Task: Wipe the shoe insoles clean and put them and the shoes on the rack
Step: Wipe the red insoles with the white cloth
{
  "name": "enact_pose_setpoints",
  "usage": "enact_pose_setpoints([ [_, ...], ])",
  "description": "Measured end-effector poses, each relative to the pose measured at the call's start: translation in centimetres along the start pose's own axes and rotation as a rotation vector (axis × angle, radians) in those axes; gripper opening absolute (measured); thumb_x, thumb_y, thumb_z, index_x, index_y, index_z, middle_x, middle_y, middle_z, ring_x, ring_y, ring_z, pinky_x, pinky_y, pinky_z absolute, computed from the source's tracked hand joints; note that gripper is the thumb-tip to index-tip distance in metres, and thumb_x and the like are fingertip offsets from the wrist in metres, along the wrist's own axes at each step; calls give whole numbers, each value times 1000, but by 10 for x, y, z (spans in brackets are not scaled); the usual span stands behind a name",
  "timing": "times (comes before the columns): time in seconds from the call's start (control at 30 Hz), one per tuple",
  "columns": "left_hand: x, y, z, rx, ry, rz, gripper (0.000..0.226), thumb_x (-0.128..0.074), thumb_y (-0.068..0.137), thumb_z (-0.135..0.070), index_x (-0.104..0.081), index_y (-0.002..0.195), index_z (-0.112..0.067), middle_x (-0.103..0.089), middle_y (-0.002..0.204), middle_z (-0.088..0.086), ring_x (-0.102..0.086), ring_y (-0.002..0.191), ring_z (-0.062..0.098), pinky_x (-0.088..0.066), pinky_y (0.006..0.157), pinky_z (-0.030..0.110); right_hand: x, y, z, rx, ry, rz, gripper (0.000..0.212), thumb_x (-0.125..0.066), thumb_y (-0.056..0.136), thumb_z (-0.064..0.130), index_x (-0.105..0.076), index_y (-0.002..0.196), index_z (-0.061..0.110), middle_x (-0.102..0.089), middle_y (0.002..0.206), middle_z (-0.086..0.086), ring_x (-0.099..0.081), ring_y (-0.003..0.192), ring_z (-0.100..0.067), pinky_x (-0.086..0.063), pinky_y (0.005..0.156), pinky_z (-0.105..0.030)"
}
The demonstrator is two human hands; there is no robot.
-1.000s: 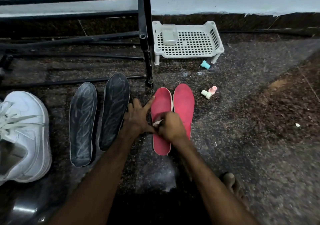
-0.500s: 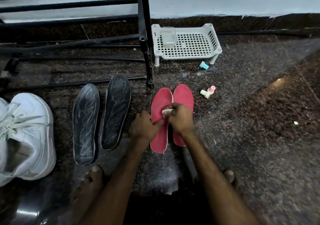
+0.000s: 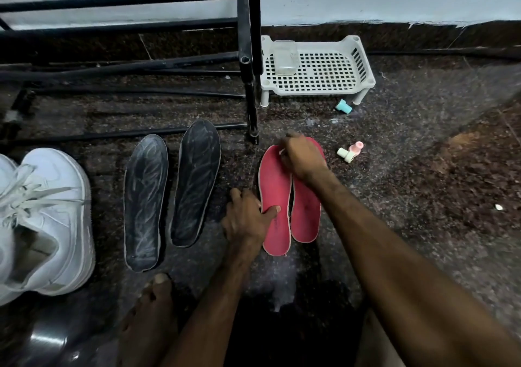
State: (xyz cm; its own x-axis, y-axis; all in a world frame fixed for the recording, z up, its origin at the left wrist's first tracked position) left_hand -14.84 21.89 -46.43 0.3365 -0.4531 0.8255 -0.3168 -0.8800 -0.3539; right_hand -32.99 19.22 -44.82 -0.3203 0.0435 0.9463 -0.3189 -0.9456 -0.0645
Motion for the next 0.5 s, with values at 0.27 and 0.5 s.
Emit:
enact_pose_setpoints([
  [0.27, 1, 0, -2, 3, -57, -13, 50, -77, 73, -53, -54, 100, -18, -49, 115, 6, -60, 101, 31, -46, 78, 39, 2, -39, 10, 63, 282, 62, 10, -66, 78, 2, -71, 81, 10, -69, 83, -7, -60, 72, -16, -41, 67, -21],
  [0.5, 3, 0, -6, 23, -31, 3, 48, -77, 74, -53, -56, 100, -18, -49, 117, 7, -60, 103, 31, -46, 77, 39, -13, -8, 4, 26, 103, 52, 17, -59, 82, 7, -68, 96, 7, -65, 103, -13, -64, 93, -32, -52, 83, -38],
])
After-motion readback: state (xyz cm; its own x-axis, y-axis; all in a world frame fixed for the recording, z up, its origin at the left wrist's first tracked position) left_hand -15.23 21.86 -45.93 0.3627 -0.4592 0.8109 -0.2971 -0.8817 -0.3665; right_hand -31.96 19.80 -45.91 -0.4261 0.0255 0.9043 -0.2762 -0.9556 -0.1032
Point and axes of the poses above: each hand's wrist, its own y-axis towards the middle knuckle, its own x-axis out of the back of the hand, z = x × y, the point moved 4 cm from there along y, towards the middle knuckle
